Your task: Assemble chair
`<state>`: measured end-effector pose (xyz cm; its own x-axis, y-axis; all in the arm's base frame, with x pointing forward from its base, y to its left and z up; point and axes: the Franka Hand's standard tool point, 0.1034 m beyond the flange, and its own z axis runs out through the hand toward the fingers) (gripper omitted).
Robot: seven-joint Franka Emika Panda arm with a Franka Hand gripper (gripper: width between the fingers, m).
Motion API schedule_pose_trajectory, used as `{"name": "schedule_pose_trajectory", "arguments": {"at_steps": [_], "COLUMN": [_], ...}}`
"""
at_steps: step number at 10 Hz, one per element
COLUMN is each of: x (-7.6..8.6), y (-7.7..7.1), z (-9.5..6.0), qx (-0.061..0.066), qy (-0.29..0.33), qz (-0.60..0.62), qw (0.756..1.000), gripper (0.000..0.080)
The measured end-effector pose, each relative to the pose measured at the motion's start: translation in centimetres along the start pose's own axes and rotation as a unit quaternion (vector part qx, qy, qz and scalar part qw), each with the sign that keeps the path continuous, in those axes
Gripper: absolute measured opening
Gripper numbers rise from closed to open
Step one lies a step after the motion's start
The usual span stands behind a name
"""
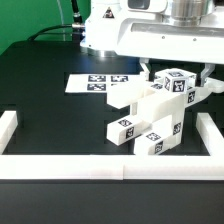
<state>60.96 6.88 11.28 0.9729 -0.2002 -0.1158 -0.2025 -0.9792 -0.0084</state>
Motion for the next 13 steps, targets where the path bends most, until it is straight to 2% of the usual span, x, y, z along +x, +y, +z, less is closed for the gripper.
{"name": "schedule_pose_trajectory", "arguments": {"at_steps": [2, 4, 5, 8, 13], "x": [-0.01, 0.00, 0.00, 0.00, -0.02], "y": [0.02, 0.05, 0.06, 0.06, -0.07], "z": [0.01, 0.01, 0.01, 0.01, -0.01], "qx": [-0.002, -0.002, -0.002, -0.002, -0.001], "qy": [0.000, 0.000, 0.000, 0.000, 0.000], "qz": [-0.024, -0.022, -0.022, -0.007, 0.155], "qw": [1.000, 1.000, 1.000, 1.000, 0.988], "gripper": [0.0649, 0.0371, 0.0285, 0.0285, 0.0285]}}
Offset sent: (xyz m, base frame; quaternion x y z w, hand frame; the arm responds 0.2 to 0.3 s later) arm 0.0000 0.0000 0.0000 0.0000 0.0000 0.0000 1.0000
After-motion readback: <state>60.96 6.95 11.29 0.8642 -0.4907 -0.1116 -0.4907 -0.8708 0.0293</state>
